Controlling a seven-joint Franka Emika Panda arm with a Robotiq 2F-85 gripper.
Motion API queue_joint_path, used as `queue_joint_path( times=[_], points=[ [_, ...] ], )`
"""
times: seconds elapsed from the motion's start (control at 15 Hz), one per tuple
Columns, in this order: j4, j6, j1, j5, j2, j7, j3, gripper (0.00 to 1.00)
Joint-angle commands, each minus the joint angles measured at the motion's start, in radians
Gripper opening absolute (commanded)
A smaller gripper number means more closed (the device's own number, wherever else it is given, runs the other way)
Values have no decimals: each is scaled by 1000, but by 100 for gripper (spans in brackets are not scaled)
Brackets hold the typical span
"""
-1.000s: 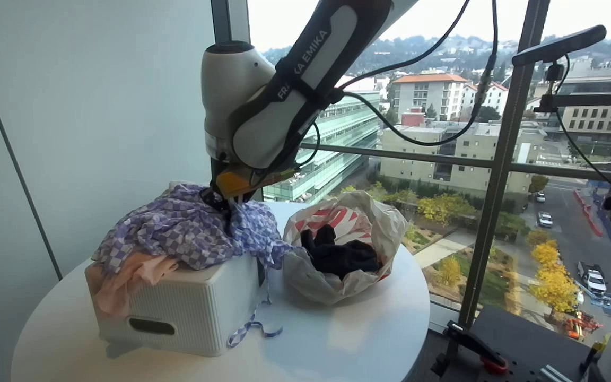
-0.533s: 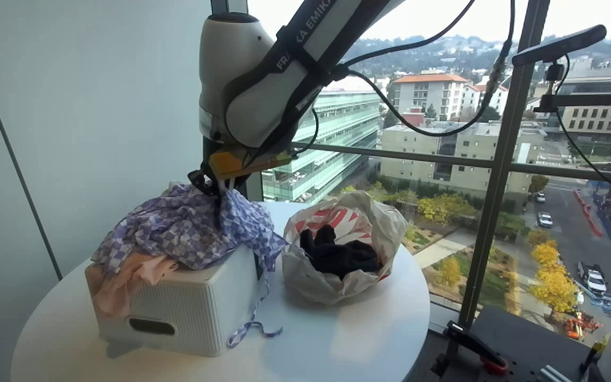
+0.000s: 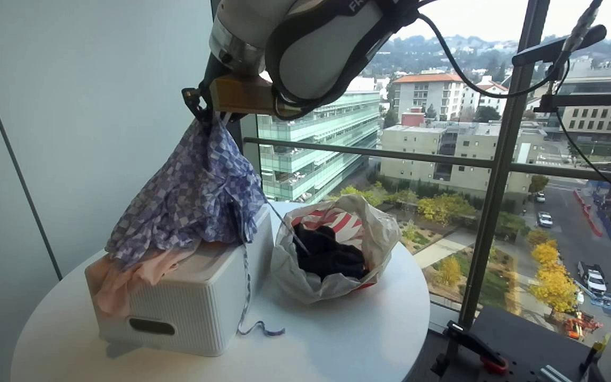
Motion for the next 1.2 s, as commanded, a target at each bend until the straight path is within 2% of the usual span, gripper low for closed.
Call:
queue_joint_path(
  times=[0.0,0.53,0.8,1.13],
  points=[
    [-44,64,-62,-197,-146,219,28,4],
    [-41,21,-269,-659,-397,749,150,4],
    [-88,-61,-311,-773,-532,916,196,4],
    [-160,-158,-330,-785,-586,964,187,3]
  ],
)
